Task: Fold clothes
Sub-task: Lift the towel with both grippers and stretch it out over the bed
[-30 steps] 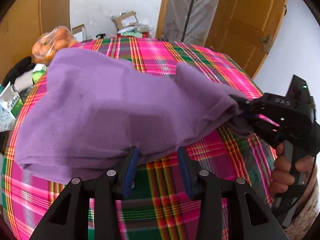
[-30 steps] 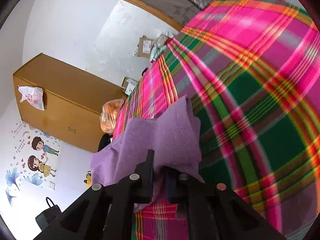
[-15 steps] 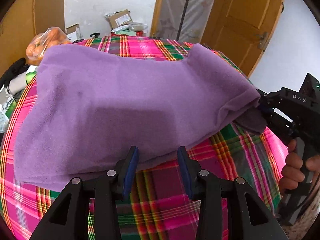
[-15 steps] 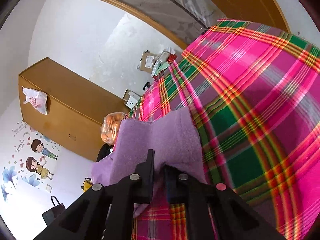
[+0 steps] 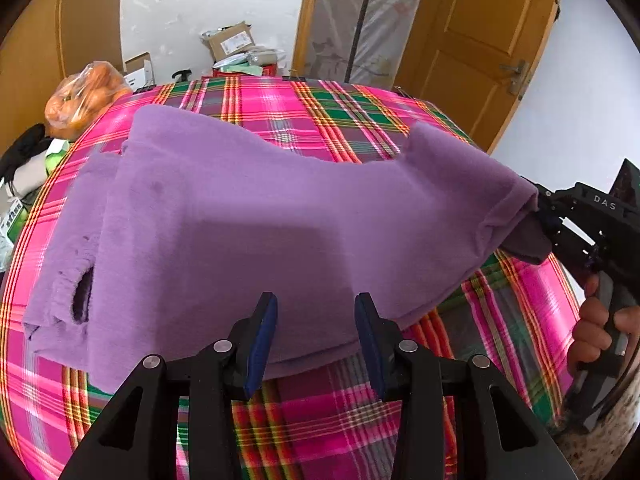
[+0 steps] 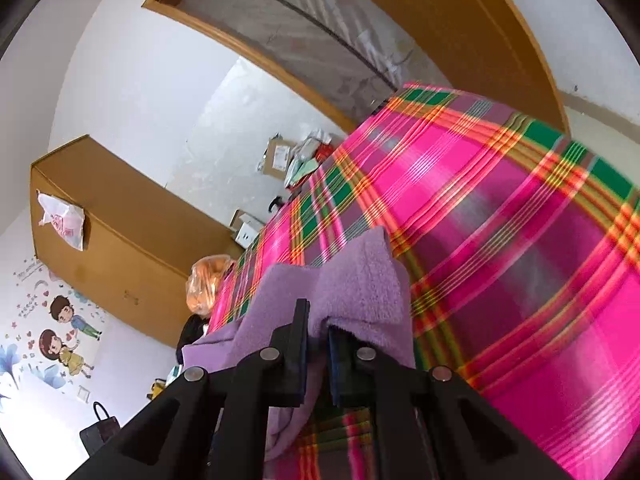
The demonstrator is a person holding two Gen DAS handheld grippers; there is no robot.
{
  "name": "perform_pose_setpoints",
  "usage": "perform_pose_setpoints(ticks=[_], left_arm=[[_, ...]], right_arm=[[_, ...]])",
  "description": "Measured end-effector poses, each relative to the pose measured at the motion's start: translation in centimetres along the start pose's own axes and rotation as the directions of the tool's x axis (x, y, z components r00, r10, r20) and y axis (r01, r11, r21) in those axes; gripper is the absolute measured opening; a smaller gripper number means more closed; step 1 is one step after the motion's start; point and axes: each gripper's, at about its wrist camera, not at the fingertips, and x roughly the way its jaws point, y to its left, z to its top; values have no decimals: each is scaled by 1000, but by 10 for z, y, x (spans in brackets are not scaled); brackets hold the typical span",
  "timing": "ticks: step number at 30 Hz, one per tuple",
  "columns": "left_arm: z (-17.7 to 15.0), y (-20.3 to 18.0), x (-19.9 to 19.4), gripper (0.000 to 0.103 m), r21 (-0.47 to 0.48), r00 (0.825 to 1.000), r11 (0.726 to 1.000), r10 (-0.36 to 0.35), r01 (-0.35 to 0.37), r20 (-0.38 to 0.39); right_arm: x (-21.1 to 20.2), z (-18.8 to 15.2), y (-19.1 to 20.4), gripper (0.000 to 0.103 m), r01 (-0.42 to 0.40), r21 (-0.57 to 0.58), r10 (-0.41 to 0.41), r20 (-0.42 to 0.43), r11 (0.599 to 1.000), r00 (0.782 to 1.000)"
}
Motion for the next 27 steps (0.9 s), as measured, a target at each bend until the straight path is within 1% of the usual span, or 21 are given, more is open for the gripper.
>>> perform_pose_setpoints(ticks=[12, 27], left_arm=[[-3, -14, 2, 42, 13, 1000, 1000, -10, 10, -8], [-6, -24, 7, 42, 22, 999, 999, -23, 23, -22]], right_arm=[[-32, 18, -29, 8, 73, 1, -72, 76, 997, 994], [-58, 35, -58, 8, 156, 31, -159, 148, 987, 976]])
